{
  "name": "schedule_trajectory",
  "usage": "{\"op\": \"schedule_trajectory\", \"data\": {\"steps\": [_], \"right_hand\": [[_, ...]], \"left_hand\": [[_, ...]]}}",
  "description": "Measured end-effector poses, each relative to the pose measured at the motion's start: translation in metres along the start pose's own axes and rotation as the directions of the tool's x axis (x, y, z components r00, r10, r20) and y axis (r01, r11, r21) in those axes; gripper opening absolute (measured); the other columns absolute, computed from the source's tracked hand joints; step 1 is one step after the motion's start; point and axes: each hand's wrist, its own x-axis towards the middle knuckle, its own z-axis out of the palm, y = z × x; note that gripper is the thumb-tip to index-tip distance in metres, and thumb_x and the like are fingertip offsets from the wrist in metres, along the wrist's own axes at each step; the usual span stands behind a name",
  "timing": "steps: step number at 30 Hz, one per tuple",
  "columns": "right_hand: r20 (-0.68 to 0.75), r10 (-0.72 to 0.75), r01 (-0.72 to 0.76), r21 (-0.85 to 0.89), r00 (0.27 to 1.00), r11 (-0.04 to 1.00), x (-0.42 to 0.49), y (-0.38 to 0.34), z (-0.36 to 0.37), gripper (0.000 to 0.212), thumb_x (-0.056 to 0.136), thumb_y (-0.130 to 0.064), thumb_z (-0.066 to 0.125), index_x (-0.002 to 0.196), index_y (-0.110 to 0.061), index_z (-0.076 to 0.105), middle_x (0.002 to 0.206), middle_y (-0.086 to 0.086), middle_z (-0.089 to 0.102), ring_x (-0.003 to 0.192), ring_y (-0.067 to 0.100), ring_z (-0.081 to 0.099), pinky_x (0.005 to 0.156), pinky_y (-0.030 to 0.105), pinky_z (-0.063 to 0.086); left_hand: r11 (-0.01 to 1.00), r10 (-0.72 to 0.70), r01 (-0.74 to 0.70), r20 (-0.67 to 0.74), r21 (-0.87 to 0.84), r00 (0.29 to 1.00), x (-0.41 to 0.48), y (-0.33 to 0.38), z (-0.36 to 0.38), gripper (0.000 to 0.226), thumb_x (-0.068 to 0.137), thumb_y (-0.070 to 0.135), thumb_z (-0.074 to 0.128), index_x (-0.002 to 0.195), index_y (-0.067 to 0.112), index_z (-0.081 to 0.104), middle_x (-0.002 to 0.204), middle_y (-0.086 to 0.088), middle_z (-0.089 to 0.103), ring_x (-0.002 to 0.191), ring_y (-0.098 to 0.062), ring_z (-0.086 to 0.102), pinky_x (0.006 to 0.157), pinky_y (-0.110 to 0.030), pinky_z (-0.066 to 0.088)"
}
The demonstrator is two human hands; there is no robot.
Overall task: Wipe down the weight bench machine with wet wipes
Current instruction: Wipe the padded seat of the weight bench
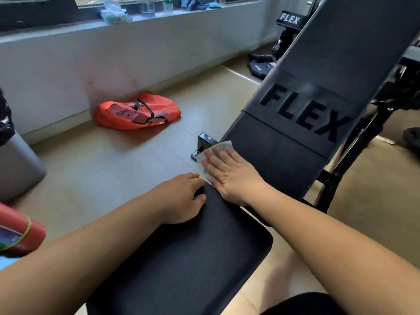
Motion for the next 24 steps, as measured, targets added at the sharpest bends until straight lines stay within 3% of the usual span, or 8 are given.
{"op": "schedule_trajectory", "data": {"steps": [3, 6, 10, 15, 18, 20, 22, 24], "right_hand": [[-0.015, 0.023, -0.022, 0.03, 1.0, 0.999, -0.037, 0.022, 0.007, 0.073, 0.098, -0.053, -0.009, 0.164, -0.024, -0.001, 0.169, -0.003, -0.014, 0.158, 0.019, -0.012, 0.127, 0.04, -0.012], [-0.157, 0.149, -0.144, 0.042, 0.976, 0.989, -0.108, 0.037, 0.038, 0.064, 0.107, -0.045, 0.017, 0.162, -0.014, 0.026, 0.171, 0.007, 0.019, 0.158, 0.028, 0.015, 0.126, 0.048, 0.012], [-0.266, 0.21, -0.187, 0.109, 0.941, 0.976, -0.164, 0.033, 0.063, 0.062, 0.104, -0.038, 0.035, 0.159, -0.009, 0.035, 0.169, 0.011, 0.026, 0.157, 0.031, 0.024, 0.123, 0.054, 0.024], [-0.195, 0.206, -0.198, 0.061, 0.959, 0.978, -0.098, 0.03, 0.044, 0.064, 0.105, -0.046, 0.025, 0.161, -0.016, 0.031, 0.17, 0.009, 0.02, 0.158, 0.03, 0.018, 0.126, 0.051, 0.013], [-0.125, 0.236, -0.231, 0.056, 0.964, 0.971, -0.034, 0.02, 0.024, 0.066, 0.106, -0.052, 0.007, 0.164, -0.025, -0.005, 0.17, 0.002, -0.019, 0.157, 0.024, -0.02, 0.127, 0.048, -0.012], [-0.09, 0.234, -0.231, 0.043, 0.968, 0.972, -0.011, 0.011, 0.017, 0.066, 0.104, -0.053, 0.0, 0.162, -0.026, -0.017, 0.164, 0.0, -0.032, 0.154, 0.023, -0.03, 0.125, 0.048, -0.018], [-0.088, 0.205, -0.202, 0.043, 0.975, 0.978, -0.014, 0.01, 0.019, 0.068, 0.102, -0.054, -0.002, 0.163, -0.027, -0.014, 0.165, 0.001, -0.029, 0.154, 0.022, -0.028, 0.126, 0.048, -0.016], [-0.16, 0.212, -0.202, 0.075, 0.964, 0.976, -0.037, 0.016, 0.03, 0.069, 0.103, -0.054, 0.007, 0.165, -0.025, 0.005, 0.171, 0.003, -0.009, 0.159, 0.024, -0.012, 0.128, 0.047, -0.005]], "left_hand": [[1.0, 0.019, -0.019, 0.012, 0.002, 1.0, -0.001, -0.002, -0.001, 0.043, 0.106, 0.039, 0.043, 0.143, 0.018, 0.05, 0.155, 0.0, 0.041, 0.147, -0.018, 0.034, 0.119, -0.032, 0.03], [0.999, 0.025, -0.024, 0.015, -0.021, 1.0, -0.001, -0.002, 0.0, 0.042, 0.107, 0.038, 0.043, 0.142, 0.018, 0.051, 0.154, 0.0, 0.041, 0.146, -0.018, 0.034, 0.117, -0.032, 0.031], [0.999, 0.022, -0.023, -0.017, -0.027, 1.0, 0.006, -0.004, 0.004, 0.036, 0.102, 0.037, 0.047, 0.134, 0.021, 0.055, 0.142, 0.003, 0.05, 0.137, -0.02, 0.044, 0.109, -0.033, 0.039], [0.998, 0.013, -0.015, -0.042, -0.065, 0.999, 0.008, -0.005, 0.007, 0.033, 0.099, 0.035, 0.051, 0.131, 0.027, 0.057, 0.138, 0.008, 0.053, 0.132, -0.017, 0.048, 0.109, -0.036, 0.04], [0.994, -0.006, -0.001, -0.065, -0.113, 0.998, 0.007, -0.007, 0.007, 0.028, 0.099, 0.032, 0.053, 0.125, 0.028, 0.062, 0.131, 0.012, 0.057, 0.125, -0.015, 0.053, 0.106, -0.034, 0.043], [0.993, -0.019, 0.009, -0.085, -0.121, 0.996, 0.007, -0.008, 0.007, 0.025, 0.099, 0.031, 0.053, 0.121, 0.028, 0.064, 0.126, 0.014, 0.059, 0.12, -0.014, 0.056, 0.104, -0.034, 0.044], [0.992, -0.025, 0.013, -0.092, -0.125, 0.995, 0.007, -0.009, 0.006, 0.022, 0.099, 0.029, 0.052, 0.117, 0.028, 0.064, 0.121, 0.013, 0.06, 0.116, -0.015, 0.057, 0.102, -0.034, 0.045], [0.992, -0.028, 0.017, -0.086, -0.123, 0.996, 0.007, -0.009, 0.005, 0.022, 0.098, 0.027, 0.051, 0.116, 0.027, 0.065, 0.119, 0.012, 0.06, 0.113, -0.015, 0.057, 0.1, -0.032, 0.045]]}}
